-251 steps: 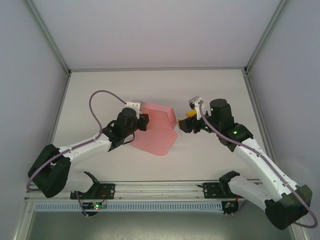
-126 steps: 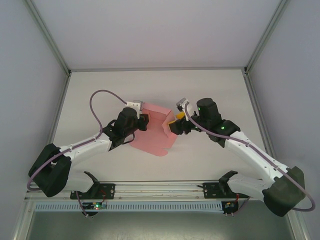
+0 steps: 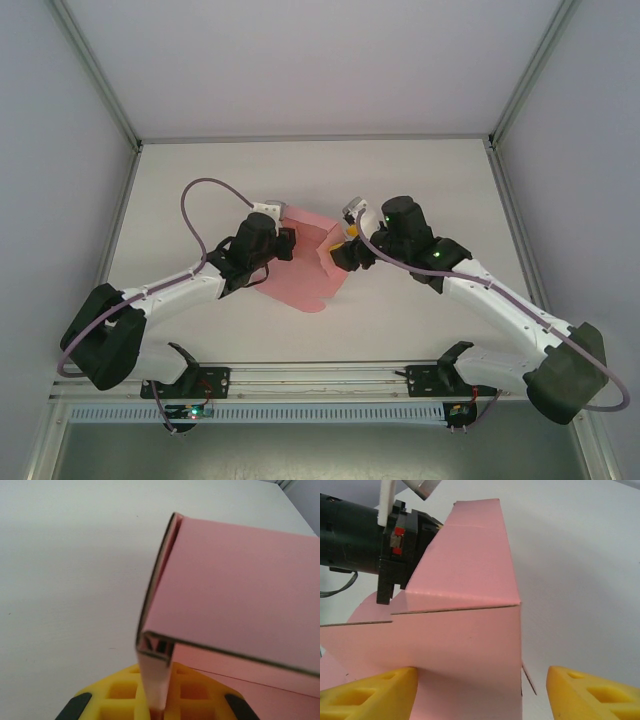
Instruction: Assemble paper box
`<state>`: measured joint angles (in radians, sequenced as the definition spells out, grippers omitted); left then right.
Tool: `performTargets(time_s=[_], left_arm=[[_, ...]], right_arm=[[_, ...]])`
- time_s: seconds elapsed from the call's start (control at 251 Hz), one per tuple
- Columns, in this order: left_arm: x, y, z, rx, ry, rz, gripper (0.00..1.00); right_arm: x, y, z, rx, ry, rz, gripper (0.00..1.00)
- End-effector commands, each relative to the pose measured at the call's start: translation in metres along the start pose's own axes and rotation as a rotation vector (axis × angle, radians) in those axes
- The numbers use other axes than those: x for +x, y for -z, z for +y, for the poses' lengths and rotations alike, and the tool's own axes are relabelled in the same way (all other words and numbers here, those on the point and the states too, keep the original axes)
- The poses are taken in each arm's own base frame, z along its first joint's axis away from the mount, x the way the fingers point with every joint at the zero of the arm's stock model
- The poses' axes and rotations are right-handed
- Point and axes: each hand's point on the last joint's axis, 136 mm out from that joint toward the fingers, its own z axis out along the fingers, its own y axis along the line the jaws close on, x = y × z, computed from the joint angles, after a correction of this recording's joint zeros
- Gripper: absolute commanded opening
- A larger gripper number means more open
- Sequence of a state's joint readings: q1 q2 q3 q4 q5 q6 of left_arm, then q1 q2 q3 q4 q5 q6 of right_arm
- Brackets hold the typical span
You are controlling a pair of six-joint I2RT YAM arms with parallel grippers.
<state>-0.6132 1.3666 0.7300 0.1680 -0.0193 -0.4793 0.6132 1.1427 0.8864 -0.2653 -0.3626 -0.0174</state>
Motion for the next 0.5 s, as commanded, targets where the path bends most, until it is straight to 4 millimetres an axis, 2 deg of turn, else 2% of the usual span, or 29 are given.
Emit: performTargets(time_s=[0.0,0.196,0.495], left_arm=[[-0.034,0.003,-0.025,0.077,0.03,-0.09,0.0],[-0.037,0.005,-0.028,0.094,0.022,-0.095,0.0],[-0.037,0.004,-0.027,0.086,0.025,-0.092,0.0]], right_arm=[[0.003,0.002,0.026,-0.114,0.006,0.004,0.7],[0.003,0.003,0.03,-0.138,0.005,0.018,0.72],[0.018,0.005,0.028,-0.121,0.027,0.053,0.8]])
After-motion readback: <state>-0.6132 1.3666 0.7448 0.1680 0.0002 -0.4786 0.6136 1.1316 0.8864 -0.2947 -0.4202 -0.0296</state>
